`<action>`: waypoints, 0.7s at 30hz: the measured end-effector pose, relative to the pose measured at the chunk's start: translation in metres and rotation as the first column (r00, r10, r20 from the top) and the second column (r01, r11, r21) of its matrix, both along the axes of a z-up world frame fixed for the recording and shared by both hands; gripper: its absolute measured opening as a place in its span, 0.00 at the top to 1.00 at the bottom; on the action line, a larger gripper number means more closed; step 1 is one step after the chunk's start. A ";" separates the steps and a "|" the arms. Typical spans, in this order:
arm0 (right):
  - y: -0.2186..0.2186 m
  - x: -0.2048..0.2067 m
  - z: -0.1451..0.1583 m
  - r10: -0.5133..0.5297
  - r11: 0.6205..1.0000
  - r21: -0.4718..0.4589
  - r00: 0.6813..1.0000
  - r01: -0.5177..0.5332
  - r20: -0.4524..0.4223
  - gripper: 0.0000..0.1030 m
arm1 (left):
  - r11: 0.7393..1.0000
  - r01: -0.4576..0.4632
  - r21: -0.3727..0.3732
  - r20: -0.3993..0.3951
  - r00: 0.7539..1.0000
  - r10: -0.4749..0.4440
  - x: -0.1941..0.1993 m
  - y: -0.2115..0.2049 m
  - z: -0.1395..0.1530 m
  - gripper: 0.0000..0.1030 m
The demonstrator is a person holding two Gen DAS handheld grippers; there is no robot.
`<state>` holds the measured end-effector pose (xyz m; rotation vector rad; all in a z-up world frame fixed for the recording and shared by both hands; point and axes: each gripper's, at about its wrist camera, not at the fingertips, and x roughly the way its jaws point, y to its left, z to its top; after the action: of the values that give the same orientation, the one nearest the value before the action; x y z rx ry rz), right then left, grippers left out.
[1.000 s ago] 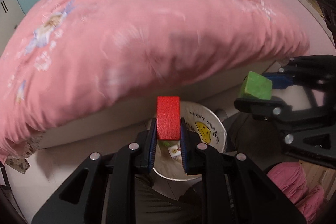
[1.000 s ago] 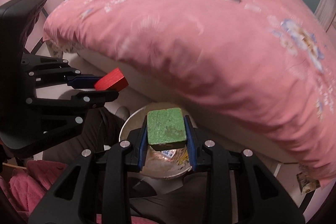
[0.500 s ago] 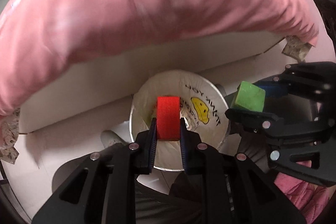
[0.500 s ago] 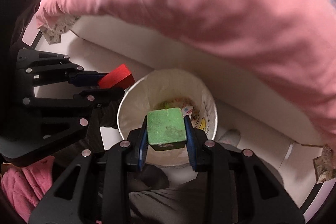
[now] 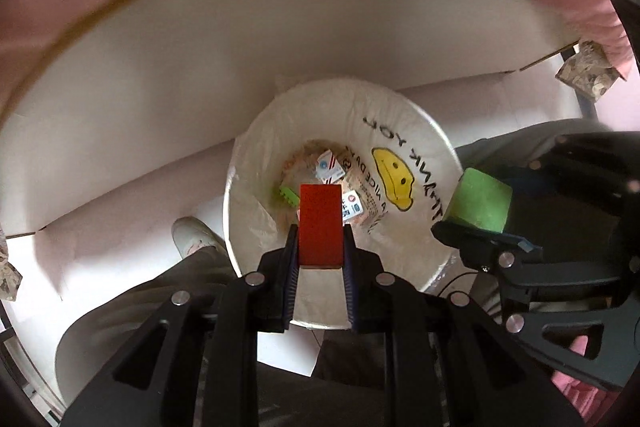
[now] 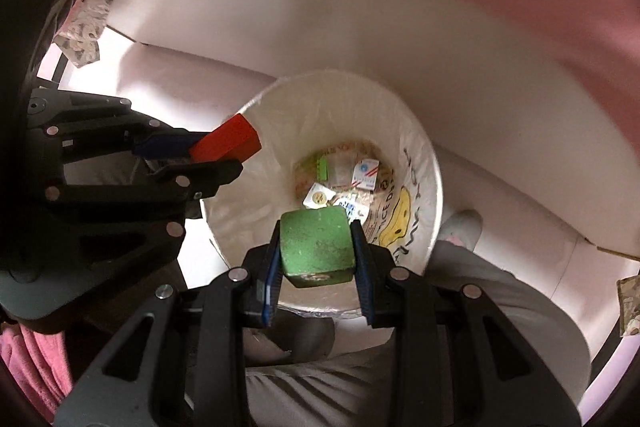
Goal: Collect trash
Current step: 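Carry the red block and green cube with both tools over the bin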
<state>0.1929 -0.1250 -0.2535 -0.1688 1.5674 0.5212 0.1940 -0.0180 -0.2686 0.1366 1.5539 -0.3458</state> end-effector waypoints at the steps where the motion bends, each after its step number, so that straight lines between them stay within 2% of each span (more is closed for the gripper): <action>1: 0.000 -0.003 -0.006 0.000 1.000 -0.003 1.000 0.000 -0.012 0.68 | 1.000 -0.001 -0.002 -0.010 1.000 0.001 0.000 0.001 -0.003 0.79; 13: 0.006 0.008 -0.063 -0.042 0.999 -0.038 0.987 0.036 -0.155 0.68 | 0.999 -0.049 -0.012 -0.132 0.990 0.047 0.008 0.004 -0.052 0.79; 21: 0.003 0.012 -0.097 -0.081 0.996 -0.051 0.968 0.071 -0.239 0.68 | 0.996 -0.091 -0.028 -0.217 0.973 0.082 0.014 0.003 -0.085 0.78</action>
<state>0.2052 -0.1223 -0.3502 -0.0783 1.8150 0.4612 0.2077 -0.0147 -0.3532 0.0014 1.7606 -0.3288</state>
